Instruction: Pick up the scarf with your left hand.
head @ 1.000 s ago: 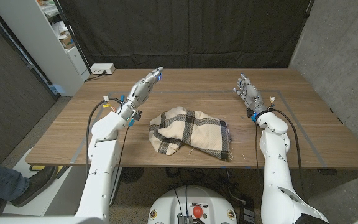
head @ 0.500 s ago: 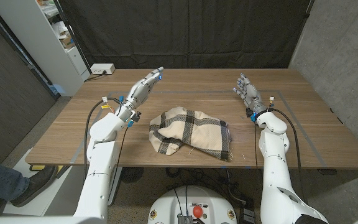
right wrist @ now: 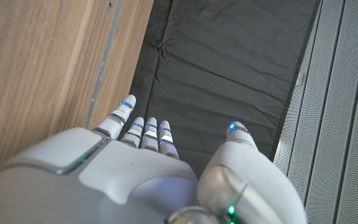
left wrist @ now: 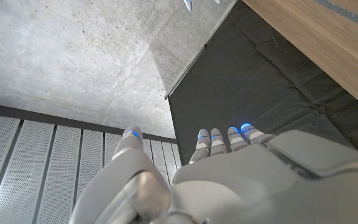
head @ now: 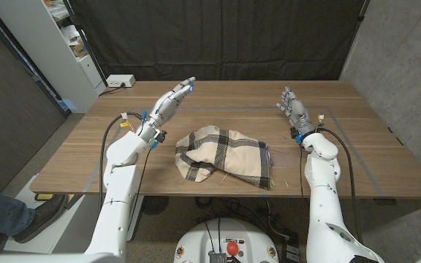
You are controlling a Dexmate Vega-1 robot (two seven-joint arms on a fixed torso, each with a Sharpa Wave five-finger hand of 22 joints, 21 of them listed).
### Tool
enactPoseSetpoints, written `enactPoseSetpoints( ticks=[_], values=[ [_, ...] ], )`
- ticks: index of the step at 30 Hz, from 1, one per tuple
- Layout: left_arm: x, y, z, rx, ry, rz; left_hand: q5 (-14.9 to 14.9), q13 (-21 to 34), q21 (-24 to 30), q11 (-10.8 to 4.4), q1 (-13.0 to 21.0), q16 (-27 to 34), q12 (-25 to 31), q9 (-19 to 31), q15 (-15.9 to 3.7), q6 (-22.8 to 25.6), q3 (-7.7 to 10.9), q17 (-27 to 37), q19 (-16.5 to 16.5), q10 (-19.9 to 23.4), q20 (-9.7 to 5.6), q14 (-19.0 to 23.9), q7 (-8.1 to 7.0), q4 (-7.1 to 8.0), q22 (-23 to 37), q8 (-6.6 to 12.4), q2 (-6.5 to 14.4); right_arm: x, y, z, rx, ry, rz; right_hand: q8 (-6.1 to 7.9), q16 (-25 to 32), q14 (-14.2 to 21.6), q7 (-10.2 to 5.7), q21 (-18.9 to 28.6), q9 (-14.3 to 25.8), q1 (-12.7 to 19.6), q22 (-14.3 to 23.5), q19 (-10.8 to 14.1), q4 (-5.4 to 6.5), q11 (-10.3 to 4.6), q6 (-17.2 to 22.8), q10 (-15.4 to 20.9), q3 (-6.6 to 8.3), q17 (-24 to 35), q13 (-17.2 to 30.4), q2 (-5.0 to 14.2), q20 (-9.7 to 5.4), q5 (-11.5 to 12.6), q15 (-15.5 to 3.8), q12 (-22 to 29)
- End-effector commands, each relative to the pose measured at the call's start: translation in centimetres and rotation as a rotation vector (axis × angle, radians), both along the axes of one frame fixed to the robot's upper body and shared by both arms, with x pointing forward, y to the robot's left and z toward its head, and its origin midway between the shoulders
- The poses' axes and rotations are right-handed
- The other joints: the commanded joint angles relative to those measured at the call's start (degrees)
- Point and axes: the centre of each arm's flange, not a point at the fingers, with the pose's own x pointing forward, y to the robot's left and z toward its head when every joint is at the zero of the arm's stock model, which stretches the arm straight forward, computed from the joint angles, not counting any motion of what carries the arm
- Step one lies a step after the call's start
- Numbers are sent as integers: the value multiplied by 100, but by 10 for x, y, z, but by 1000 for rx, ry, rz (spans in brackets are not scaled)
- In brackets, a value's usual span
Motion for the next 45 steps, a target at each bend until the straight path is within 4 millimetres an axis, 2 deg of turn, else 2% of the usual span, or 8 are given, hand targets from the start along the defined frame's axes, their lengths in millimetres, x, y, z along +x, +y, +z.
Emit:
enactPoseSetpoints(
  ticks=[1, 20, 24, 45],
  values=[
    [-11, -5, 2, 50, -49, 23, -5, 18, 10, -11, 50, 13, 17, 20, -5, 22, 3, 34, -100, 22, 42, 5, 7, -41, 24, 0, 0, -1, -4, 0, 9, -4, -12, 37, 21, 31, -11, -40, 31, 7, 23, 62, -26, 4, 65, 52, -6, -4, 26, 66, -5, 5, 20, 47],
    [-29, -3, 7, 119, -103, 95, -28, 18, 1, -36, 109, 5, 7, 21, -17, 3, 23, 33, -116, 21, 59, 6, -19, -70, 22, -17, 29, 5, 10, 6, 0, -36, -18, 61, 49, 117, -51, -55, 31, 13, 23, 139, -41, -19, 151, 155, -10, -13, 26, 82, -28, 13, -19, 77],
    [-31, -5, 5, 116, -95, 68, -33, 19, 0, -29, 133, 5, 11, 21, -12, -5, 32, 33, -115, 39, 68, 10, -26, -81, 22, -21, 38, 5, 12, 7, -3, -38, -18, 63, 51, 125, -54, -58, 31, 16, 23, 148, -45, -19, 161, 172, -11, -15, 27, 83, -32, 15, -24, 81],
    [-54, -14, -2, 209, -171, 163, -53, 28, 0, -67, 279, 14, 35, 24, -15, 29, 89, 31, -106, 123, 85, 62, -45, -146, 19, -9, 89, 2, 16, 5, -18, -37, -5, 58, 50, 147, -66, -82, 32, 23, 24, 175, -62, -37, 182, 185, -19, -22, 28, 86, -27, 28, -37, 72]
  ],
)
